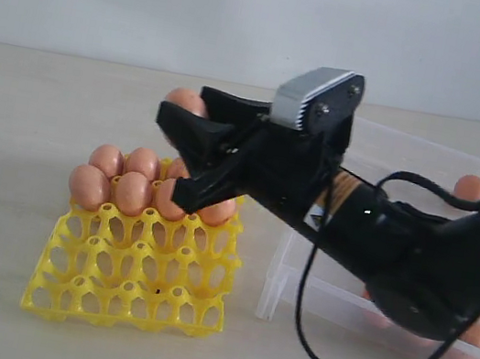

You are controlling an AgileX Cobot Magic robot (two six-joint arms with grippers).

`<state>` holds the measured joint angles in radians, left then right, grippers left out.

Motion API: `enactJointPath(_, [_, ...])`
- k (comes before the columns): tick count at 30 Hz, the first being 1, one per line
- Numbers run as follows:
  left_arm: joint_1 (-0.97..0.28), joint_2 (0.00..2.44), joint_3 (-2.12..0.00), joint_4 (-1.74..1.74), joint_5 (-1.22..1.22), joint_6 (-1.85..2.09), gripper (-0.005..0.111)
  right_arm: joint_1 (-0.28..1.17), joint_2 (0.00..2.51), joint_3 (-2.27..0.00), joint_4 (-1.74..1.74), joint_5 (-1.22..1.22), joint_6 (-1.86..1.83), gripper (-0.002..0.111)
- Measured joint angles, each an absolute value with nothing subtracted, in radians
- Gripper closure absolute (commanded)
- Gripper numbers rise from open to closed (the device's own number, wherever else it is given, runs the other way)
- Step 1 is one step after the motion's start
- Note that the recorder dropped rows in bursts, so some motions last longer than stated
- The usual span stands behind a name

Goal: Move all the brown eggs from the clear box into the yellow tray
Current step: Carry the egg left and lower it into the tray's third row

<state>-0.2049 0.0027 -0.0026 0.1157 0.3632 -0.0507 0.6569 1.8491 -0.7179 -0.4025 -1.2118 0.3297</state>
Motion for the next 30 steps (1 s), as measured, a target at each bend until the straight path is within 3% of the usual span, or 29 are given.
enactJointPath(9, [-0.205,0.003,-0.003,0.116,0.363,-0.051,0.103,0.783,2.125,-0.954,-0.385,-1.21,0.438,0.108])
enactJointPath(22, [-0.205,0.003,-0.003,0.116,0.363,-0.051,0.103,0.984,2.195,-0.976,-0.02,-1.133,0.472,0.108])
enactJointPath(30, [-0.205,0.003,-0.003,0.116,0.363,-0.051,0.103,1.015,2.225,-0.977,0.149,-1.068,0.46,0.108])
